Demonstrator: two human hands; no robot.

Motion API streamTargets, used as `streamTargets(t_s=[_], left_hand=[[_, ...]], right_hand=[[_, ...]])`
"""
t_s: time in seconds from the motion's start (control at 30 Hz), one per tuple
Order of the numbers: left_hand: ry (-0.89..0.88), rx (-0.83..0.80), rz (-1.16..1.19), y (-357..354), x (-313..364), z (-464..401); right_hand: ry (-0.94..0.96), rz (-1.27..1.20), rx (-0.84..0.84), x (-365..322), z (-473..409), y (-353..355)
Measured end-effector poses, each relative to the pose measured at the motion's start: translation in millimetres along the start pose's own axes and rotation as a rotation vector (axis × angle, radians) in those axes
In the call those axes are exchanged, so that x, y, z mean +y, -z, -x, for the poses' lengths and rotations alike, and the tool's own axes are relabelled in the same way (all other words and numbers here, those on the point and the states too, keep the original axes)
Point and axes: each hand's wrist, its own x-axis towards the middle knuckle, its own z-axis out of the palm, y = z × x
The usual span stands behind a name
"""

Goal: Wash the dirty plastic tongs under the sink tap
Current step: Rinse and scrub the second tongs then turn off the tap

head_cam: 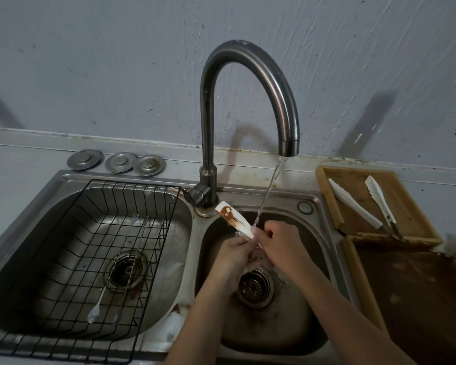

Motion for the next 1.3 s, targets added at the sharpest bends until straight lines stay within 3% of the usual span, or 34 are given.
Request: streamTargets(t_s=[0.23,0.47,0.87,1.1,1.3], left_hand=[[0.137,0.083,0.277,1,0,-4],[0.264,0.024,0.353,-13,-7,5],[0.340,-0.035,0.231,-20,-15,4],[0.298,-0.142,0.097,-20,-11,11],[0.330,-0.210,0.199,-9,-8,3]], right_hand=[[-0.016,-0.012,-0.125,6,8,2],[0.020,0.155,0.020,15,27,22],[-0.052,0.150,-0.043,36,34,39],[-0.143,-0.026,-0.071,41,37,43],[-0.181,-0.146,-0.110,44,38,44]])
